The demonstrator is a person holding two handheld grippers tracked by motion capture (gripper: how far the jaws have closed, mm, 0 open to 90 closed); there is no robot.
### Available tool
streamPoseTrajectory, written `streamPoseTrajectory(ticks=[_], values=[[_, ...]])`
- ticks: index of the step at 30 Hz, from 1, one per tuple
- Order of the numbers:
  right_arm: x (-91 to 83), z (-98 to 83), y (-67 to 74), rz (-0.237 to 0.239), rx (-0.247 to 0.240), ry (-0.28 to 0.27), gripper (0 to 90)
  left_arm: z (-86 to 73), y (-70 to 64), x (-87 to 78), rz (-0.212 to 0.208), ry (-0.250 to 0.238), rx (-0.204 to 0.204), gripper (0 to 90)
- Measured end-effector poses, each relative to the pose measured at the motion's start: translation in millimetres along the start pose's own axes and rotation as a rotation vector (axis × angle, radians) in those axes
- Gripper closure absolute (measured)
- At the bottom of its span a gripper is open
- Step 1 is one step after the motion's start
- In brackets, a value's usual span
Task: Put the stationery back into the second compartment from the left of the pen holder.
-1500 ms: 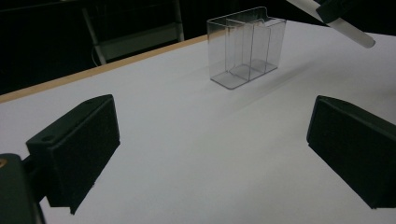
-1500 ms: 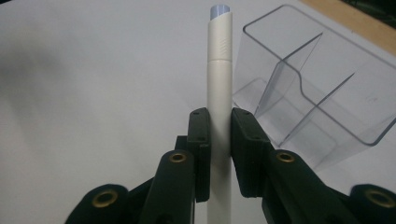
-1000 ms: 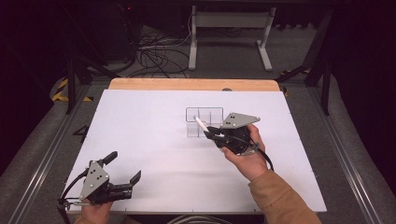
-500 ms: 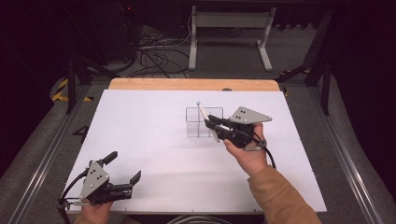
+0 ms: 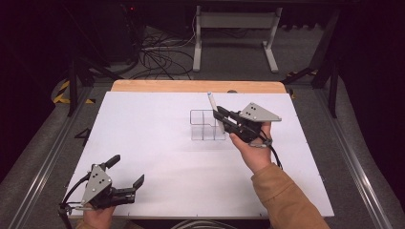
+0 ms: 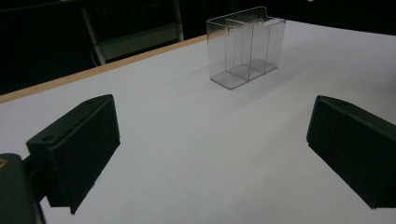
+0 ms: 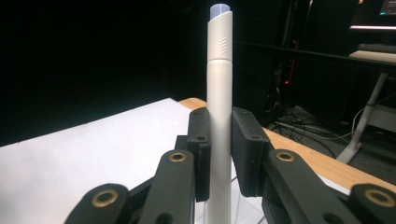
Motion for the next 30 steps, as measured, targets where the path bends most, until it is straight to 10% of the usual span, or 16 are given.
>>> streamPoseTrajectory(ticks=[12, 30], values=[[12.9, 5.9, -11.4, -0.045, 0.08, -0.031, 78.9, -0.1, 0.3, 0.9, -0.001, 0.003, -0.003, 3.4], [55.6, 14.5, -12.1, -0.039, 0.035, 0.037, 78.9, -0.4, 1.0, 1.0, -0.006, 0.0, -0.003, 3.4]])
Point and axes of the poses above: each handheld gripper's, and its own axes: x roughly forward along the jaws, z roughly out of its top, y roughly to its left, the point moved 3 cm from there along x, roughly forward along the jaws, and after that the axes turned 10 degrees about -z, right-handed, at the moved point
